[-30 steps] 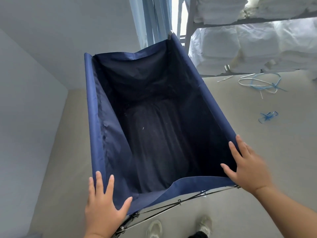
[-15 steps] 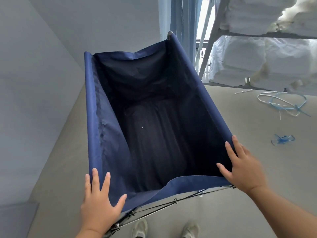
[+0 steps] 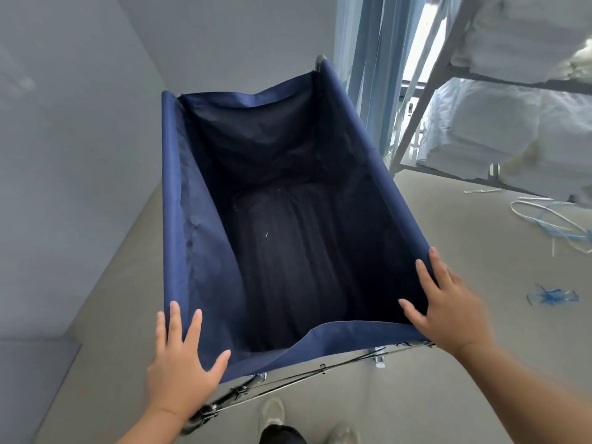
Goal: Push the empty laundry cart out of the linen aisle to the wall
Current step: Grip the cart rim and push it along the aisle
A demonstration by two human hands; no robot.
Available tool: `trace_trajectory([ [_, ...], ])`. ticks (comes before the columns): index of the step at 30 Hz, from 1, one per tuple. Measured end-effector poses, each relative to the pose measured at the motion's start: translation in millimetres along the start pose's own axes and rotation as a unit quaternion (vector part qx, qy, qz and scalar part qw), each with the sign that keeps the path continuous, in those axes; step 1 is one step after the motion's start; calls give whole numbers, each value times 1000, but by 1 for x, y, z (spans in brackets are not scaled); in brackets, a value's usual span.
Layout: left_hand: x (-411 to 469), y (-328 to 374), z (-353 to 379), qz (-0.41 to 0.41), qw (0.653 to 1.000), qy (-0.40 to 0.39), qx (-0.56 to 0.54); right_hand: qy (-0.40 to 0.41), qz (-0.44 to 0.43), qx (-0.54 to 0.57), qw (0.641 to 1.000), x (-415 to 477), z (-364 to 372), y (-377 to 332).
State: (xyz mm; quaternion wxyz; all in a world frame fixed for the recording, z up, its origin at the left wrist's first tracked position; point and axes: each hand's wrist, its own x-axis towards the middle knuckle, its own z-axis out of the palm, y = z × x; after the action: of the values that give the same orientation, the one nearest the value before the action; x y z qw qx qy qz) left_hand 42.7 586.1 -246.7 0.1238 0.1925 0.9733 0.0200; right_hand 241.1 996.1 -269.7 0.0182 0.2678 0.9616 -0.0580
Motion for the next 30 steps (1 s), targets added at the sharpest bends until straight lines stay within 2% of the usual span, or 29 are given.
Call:
trace_trajectory([
  [16,22,14,0,-48,998,14,-24,17,-57,-17,998,76,-3,5],
  [30,47,54,15,-70,996,35,-32,-7,-103,1,995,155,-19,35],
])
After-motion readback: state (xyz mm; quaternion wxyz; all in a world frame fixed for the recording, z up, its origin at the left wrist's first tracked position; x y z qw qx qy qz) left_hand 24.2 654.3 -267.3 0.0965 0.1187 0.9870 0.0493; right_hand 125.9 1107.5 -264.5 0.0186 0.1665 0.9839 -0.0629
